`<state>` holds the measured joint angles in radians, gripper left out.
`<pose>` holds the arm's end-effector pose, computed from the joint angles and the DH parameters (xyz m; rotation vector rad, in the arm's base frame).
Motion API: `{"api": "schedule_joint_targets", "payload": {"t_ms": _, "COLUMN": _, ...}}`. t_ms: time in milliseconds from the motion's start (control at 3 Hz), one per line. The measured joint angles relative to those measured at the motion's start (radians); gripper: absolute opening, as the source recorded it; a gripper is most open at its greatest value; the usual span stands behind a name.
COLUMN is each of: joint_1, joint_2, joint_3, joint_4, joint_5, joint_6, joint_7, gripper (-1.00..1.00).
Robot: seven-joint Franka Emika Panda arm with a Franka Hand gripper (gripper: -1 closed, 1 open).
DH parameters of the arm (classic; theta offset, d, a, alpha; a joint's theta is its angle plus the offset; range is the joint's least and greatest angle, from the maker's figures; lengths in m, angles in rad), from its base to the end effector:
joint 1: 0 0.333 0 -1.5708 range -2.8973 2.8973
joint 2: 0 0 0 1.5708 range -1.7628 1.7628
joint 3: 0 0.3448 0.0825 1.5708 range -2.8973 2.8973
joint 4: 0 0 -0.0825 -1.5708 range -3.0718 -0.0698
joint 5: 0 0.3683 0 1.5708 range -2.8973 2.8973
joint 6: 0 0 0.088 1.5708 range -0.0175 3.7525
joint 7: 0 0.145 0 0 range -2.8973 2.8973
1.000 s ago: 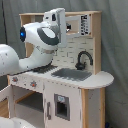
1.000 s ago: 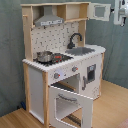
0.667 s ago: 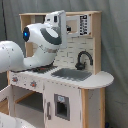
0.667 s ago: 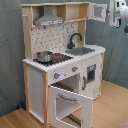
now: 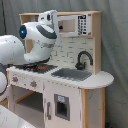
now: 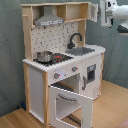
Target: Play with the kitchen
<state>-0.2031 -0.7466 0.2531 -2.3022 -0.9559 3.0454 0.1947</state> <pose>0.3546 0.1280 0.7528 1.7165 0.7577 1.5626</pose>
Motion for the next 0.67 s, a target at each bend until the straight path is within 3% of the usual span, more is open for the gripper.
{"api": "schedule_joint_targets", "payload": {"t_ms": 667, "joint_1": -0.025, "joint_2": 0.140, "joint_3": 0.089, "joint_4": 0.127, "joint_5": 0.000, "joint_6": 0.000, "joint_7": 0.000, "gripper": -1.00}}
